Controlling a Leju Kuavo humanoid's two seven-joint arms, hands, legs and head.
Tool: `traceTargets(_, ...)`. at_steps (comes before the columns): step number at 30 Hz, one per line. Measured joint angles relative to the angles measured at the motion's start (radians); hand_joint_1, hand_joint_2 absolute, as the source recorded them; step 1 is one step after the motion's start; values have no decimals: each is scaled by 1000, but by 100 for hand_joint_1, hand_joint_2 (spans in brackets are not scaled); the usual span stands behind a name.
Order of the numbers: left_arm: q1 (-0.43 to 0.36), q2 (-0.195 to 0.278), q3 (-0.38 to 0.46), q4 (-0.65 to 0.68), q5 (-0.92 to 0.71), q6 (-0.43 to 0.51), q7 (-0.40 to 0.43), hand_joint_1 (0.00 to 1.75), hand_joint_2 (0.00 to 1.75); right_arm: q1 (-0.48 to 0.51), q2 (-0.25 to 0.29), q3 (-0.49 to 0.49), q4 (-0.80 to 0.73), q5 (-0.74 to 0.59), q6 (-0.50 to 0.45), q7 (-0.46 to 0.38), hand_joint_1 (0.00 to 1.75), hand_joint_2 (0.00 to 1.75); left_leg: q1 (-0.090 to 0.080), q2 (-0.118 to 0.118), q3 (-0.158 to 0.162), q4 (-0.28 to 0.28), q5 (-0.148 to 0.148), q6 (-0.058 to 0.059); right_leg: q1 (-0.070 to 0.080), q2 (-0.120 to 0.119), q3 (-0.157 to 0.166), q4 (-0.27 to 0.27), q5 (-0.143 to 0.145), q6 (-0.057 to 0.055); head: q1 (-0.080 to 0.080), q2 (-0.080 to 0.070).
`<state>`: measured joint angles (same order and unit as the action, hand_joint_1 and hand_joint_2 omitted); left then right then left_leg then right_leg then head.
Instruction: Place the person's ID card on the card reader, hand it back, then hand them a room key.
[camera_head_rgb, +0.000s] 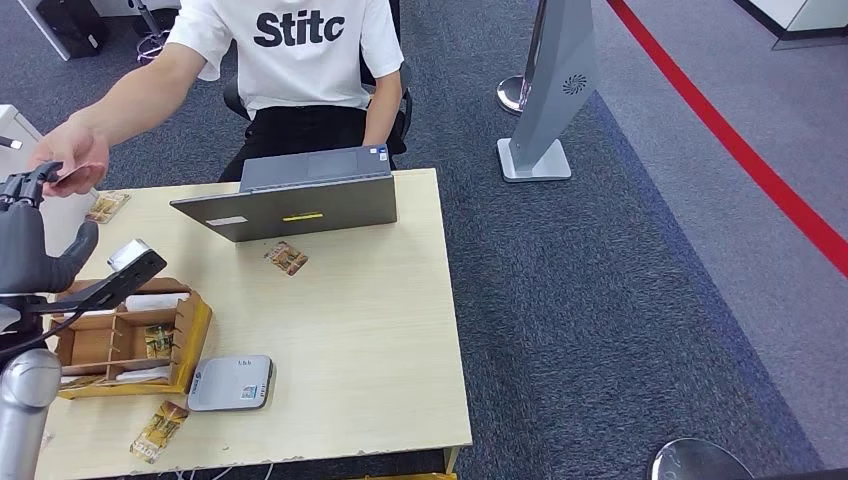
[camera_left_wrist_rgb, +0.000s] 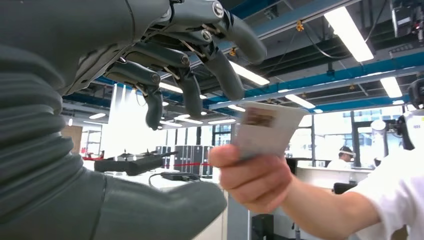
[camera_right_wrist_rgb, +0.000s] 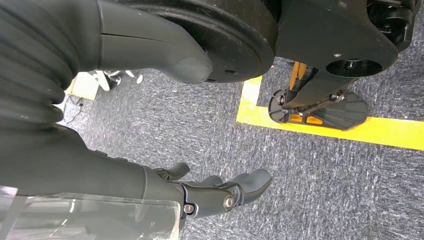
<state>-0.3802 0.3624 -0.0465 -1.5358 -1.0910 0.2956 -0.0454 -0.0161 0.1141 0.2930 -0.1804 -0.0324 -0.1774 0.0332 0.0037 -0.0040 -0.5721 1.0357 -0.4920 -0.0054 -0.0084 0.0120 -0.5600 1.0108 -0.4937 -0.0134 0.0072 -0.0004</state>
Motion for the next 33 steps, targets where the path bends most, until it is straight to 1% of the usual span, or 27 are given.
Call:
traceTargets(5,7,-3,0,-8,0,3,-2,0,175,0,0,0,0,0,0,1,0,175,0,0,0,0,0,0,0,0,0,0,0,0,0,0)
traceTargets(7,34,-6,-1,-34,7,4,-20,0,175,1,0,0,0,-3,0,5,0,175,0,0,0,0,0,0,0,0,0,0,0,0,0,0)
traceTargets(8,66,6,-9,-67,18,-32,-47,0,175,2,0,0,0,-6,2,-1,0,175,0,0,0,0,0,0,0,0,0,0,0,0,0,0)
traceTargets(9,110,31,-24,-109,26,-86,-77,0,175,4,-1,0,1,-11,7,-8,0,175,0,1,0,0,0,0,0,1,0,0,0,0,0,0)
traceTargets(11,202,112,-62,-183,26,-204,-123,0,175,6,-4,-2,2,-19,19,-25,0,175,0,3,0,-1,0,0,0,3,-1,0,0,0,0,0)
traceTargets(12,233,147,-74,-203,17,-229,-128,0,175,6,-5,-4,3,-22,22,-27,0,175,0,3,0,-1,0,-1,0,3,-2,0,0,0,0,0)
traceTargets(14,267,190,-85,-219,10,-237,-129,0,175,6,-6,-7,4,-22,25,-27,0,175,1,3,-1,-1,-1,-1,1,3,-2,0,0,0,0,0)
traceTargets(18,293,232,-97,-234,10,-239,-130,0,175,6,-6,-10,5,-22,26,-27,0,175,1,3,-1,-1,0,-1,1,2,-2,0,0,0,0,0)
traceTargets(25,308,263,-104,-246,13,-256,-128,0,175,6,-6,-15,5,-22,29,-28,0,175,0,3,-1,-1,0,-1,0,3,-1,0,0,0,0,0)
traceTargets(33,420,356,-110,-250,48,-288,-125,0,175,6,-7,-17,6,-20,35,-25,0,175,1,3,-1,-1,-1,-1,1,3,-2,0,0,-1,0,0)
